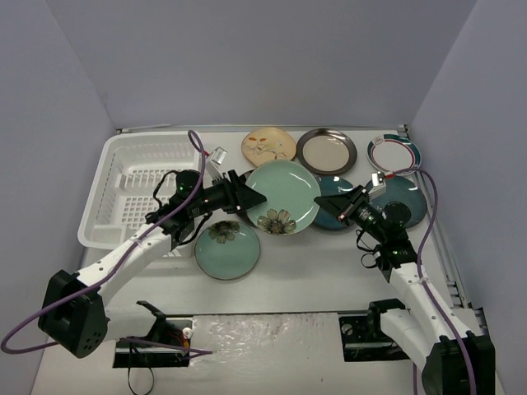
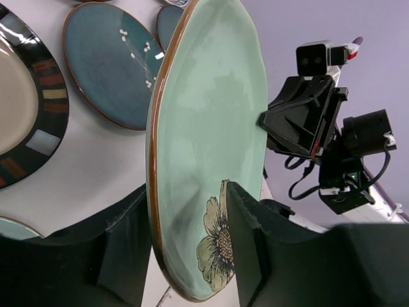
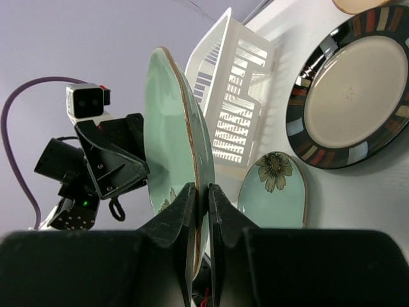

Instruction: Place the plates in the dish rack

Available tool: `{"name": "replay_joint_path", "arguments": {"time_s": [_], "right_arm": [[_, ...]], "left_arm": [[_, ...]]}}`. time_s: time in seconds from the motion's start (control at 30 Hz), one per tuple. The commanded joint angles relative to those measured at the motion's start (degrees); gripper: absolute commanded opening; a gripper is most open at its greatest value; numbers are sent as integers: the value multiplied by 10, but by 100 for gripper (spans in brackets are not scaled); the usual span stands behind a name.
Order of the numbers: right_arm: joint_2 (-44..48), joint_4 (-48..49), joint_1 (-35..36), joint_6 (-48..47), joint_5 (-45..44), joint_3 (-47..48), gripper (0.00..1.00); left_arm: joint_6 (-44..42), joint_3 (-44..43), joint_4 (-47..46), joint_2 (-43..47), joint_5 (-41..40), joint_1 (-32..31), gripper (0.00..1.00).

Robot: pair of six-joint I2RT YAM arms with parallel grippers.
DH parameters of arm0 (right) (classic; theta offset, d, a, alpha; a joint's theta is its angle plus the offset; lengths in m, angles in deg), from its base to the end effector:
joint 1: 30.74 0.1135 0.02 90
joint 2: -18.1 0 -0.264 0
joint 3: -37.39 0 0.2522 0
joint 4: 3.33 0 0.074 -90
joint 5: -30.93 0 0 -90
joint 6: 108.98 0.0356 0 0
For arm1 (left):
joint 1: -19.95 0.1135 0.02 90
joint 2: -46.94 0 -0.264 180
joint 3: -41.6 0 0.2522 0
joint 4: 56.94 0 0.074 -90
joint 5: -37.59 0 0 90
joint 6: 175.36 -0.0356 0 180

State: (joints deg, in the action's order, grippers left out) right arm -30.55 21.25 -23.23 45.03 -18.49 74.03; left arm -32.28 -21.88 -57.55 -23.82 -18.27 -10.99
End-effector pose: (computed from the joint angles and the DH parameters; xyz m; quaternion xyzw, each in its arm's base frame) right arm 0.1862 0.0479 0.2812 0.0393 0.6448 0.6037 0.4671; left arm 0.2350 -0.1641 0.3188 0.0544 0.7383 -0.5882 0.3254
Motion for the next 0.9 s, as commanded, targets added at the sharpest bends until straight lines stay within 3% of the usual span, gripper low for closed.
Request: {"name": "replay_joint_path", "arguments": {"time_s": [0.0,0.13,0.2,0.27,0.37,0.47,0.67,0.73,0.8,0.87], "right_arm": [[7,133,2,24,17,16,0],[4,117,5,4,18,20,0],[7,83,5,-21,14,30,4],[13,26,5,-64,1,45,20],[22,-64,5,-124,-16,74,70],[22,-143,5,-184,-39,112,97],[18,-219,5,-271,-74,167,100],[14,-227,5,-284,-90,167,100],[9,-229,7,-291,-94,163,100],[2,-229,14,-301,-101,155,100]], "left_arm": [[8,-27,-63,20,24,-5,19],[5,-29,-53,30,25,-5,2],[-4,-34,-40,36,24,-5,0],[-22,-45,-7,47,16,-5,0],[-58,-67,45,70,-10,-4,0],[-109,-107,130,88,-61,-3,0],[-236,-219,307,100,-194,8,0],[-318,-293,393,102,-287,17,0],[-369,-328,424,102,-374,33,0],[-417,-355,440,101,-411,66,0]]}}
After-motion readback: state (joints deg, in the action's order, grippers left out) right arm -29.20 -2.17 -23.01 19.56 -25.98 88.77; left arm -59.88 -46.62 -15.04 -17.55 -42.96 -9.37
